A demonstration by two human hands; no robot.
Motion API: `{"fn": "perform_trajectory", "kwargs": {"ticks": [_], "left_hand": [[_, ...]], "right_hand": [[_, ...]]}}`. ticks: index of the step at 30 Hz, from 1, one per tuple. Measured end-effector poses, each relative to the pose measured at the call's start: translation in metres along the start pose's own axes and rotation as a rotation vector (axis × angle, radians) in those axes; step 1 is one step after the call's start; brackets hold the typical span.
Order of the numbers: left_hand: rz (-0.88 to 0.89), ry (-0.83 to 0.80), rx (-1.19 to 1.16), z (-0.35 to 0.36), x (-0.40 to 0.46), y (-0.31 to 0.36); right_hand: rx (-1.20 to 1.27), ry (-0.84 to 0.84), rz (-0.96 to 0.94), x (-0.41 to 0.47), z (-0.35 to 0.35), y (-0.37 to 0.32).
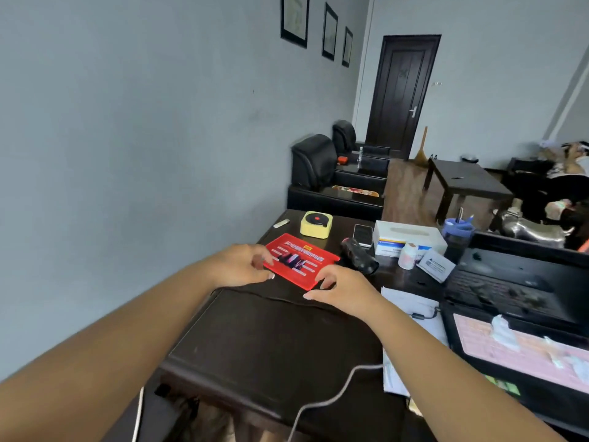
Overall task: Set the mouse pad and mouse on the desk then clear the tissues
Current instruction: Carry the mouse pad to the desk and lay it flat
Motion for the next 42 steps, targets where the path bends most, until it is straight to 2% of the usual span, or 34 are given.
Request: {"fn": "perform_trajectory", "kwargs": {"ticks": [5,9,18,22,28,33,36,42], "left_hand": [[-0.046,-0.026,-0.063,0.004,0.092,-0.016],[-0.099,-0.092,-0.076,0.019,0.146,-0.037],[-0.162,-0.179,-0.190,0.054,0.236,-0.089],[-0.281,-0.242,-0.466,0.073,0.278,-0.121],[-0.358,-0.096,-0.586,0.088,0.341,-0.186],[-0.424,0.098,-0.621,0.090,0.379,-0.228],[-0.430,0.084,-0.624,0.101,0.391,-0.238],[-0.457,0.042,-0.416,0.112,0.403,-0.256]], "right_hand": [[-0.013,0.034,0.115,0.086,-0.020,0.051],[0.065,0.001,0.217,0.138,-0.009,0.085],[0.536,0.053,0.518,0.210,0.052,0.145],[0.759,0.118,0.699,0.225,0.083,0.173],[0.990,0.289,0.890,0.236,0.116,0.194],[0.954,0.409,0.882,0.256,0.122,0.191],[0.974,0.462,0.923,0.261,0.125,0.191],[1.066,0.552,0.954,0.265,0.129,0.191]]}}
Point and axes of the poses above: each hand's wrist, its own x-axis towards the middle knuckle, its own z-axis out of the palm, y = z × x, the point moved 6 cm from there along x, towards the middle knuckle, and after that the axes turned 1 degree about -y, right-handed, at the moved point
